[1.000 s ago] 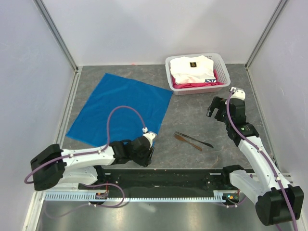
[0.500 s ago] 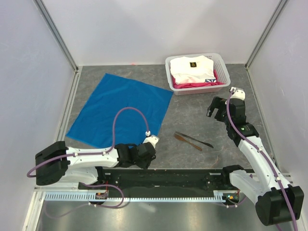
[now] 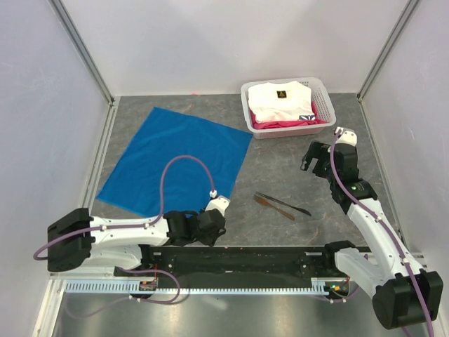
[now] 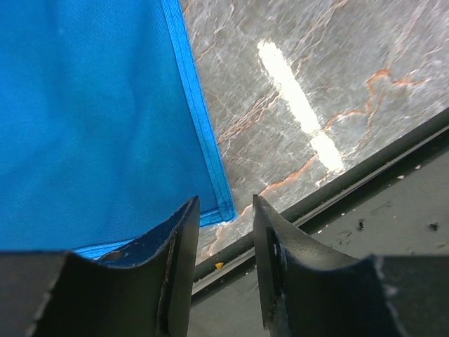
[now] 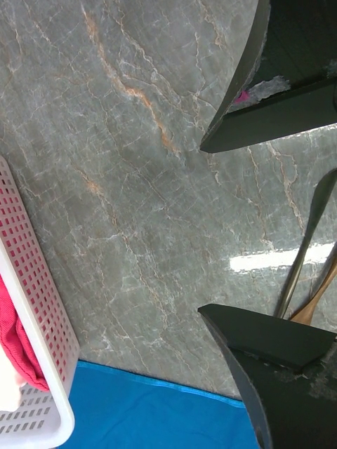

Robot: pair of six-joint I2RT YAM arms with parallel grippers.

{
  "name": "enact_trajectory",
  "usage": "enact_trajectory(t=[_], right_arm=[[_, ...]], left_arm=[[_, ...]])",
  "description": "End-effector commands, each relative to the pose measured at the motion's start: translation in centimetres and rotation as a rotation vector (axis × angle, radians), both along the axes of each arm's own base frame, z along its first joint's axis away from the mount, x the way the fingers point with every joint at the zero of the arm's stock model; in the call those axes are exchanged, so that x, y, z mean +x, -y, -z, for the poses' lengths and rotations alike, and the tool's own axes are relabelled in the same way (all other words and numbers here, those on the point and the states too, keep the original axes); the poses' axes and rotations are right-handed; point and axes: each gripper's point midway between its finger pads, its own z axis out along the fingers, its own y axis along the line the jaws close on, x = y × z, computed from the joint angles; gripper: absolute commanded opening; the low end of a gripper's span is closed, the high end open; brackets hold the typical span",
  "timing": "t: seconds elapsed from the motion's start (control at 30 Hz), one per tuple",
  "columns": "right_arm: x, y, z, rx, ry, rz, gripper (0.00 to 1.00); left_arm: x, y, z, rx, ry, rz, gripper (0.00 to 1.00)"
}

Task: Fold the napkin, place the utensils inside, and roll it up
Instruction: Fold the napkin

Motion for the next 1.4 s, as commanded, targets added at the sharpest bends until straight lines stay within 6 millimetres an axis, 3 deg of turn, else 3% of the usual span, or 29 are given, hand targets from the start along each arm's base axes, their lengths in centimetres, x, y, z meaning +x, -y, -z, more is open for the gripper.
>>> enact_trajectory(t=[0.0, 0.77, 1.0, 1.13, 1.27, 1.37], right_arm=[[0.1, -0.3, -0.3, 0.011, 0.011, -0.01, 0.98], [-0.1, -0.2, -1.0, 0.01, 0.03, -0.007, 0.98], [0.0, -0.1, -1.1, 0.006, 0.032, -0.002, 0.98], [0.0, -0.1, -1.0, 0.004, 0.029, -0.005, 0.98], [0.0, 0.0, -1.0, 0.002, 0.029, -0.002, 0.98], [0.0, 0.0, -1.2, 0.004, 0.032, -0.002, 0.98]], left_arm=[[0.6, 0.3, -0.8, -0.036, 0.029, -0.057, 0.44], [-1.2, -1.5, 2.2, 0.05, -0.051, -0.145, 0.36], [-1.6, -1.0, 2.5, 0.064, -0.081, -0.137, 0.08], [-1.6, 0.6, 1.2, 0.017, -0.085, -0.103, 0.02], [-1.1, 3.9, -2.3, -0.077, -0.069, -0.044, 0.02], [0.0, 4.6, -5.2, -0.103, -0.019, -0.037, 0.02]])
